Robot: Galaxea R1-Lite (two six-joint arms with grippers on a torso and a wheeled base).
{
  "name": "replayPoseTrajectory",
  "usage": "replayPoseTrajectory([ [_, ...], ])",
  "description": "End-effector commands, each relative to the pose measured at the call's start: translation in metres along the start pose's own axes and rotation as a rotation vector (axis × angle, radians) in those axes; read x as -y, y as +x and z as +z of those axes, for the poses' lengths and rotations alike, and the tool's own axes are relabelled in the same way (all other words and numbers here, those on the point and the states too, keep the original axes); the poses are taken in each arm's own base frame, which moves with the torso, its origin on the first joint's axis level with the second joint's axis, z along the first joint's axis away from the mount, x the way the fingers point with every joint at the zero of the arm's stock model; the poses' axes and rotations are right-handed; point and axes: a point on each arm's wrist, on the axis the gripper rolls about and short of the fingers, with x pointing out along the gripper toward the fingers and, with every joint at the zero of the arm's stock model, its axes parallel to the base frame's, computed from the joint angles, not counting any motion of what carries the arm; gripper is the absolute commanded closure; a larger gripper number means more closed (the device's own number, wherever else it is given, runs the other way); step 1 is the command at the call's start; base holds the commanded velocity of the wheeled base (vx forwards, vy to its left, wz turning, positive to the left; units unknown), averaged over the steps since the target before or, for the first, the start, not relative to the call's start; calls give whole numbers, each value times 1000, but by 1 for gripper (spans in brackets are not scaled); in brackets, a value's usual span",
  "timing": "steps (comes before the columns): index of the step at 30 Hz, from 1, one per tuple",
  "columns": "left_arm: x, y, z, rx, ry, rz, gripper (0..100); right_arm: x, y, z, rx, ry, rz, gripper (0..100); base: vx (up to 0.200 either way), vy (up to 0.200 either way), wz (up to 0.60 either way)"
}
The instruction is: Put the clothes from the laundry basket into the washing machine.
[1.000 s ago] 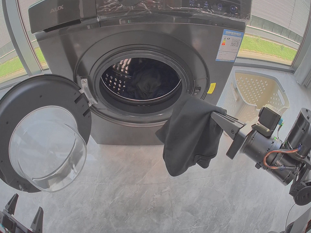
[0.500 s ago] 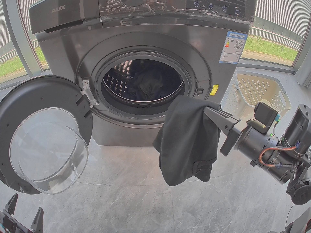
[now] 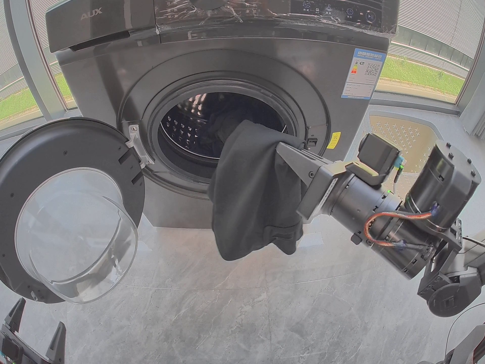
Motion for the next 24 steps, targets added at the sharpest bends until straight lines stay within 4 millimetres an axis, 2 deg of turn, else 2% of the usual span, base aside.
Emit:
replayPoseTrajectory([
  [1,0,-19,81,295,-62,5,0,-1,14,-12,-17,1,6,100,0,0,0],
  [3,1,-7,89,214,-52,-78,0,-2,20,-11,3,3,13,100,0,0,0],
  [5,3,9,80,88,-66,-232,0,-2,28,-17,1,3,15,100,0,0,0],
  [6,3,9,80,88,-66,-232,0,-2,28,-17,1,3,15,100,0,0,0],
  [7,4,21,72,-8,-84,-313,0,-1,32,-20,-4,0,14,100,0,0,0],
  [10,4,47,70,-142,-87,-434,0,3,41,-27,-13,-4,9,100,0,0,0],
  [16,6,83,72,-228,-83,-568,0,3,51,-27,5,-1,7,100,0,0,0],
  [24,21,139,66,-337,-95,-681,0,3,61,-30,17,-3,14,100,0,0,0],
])
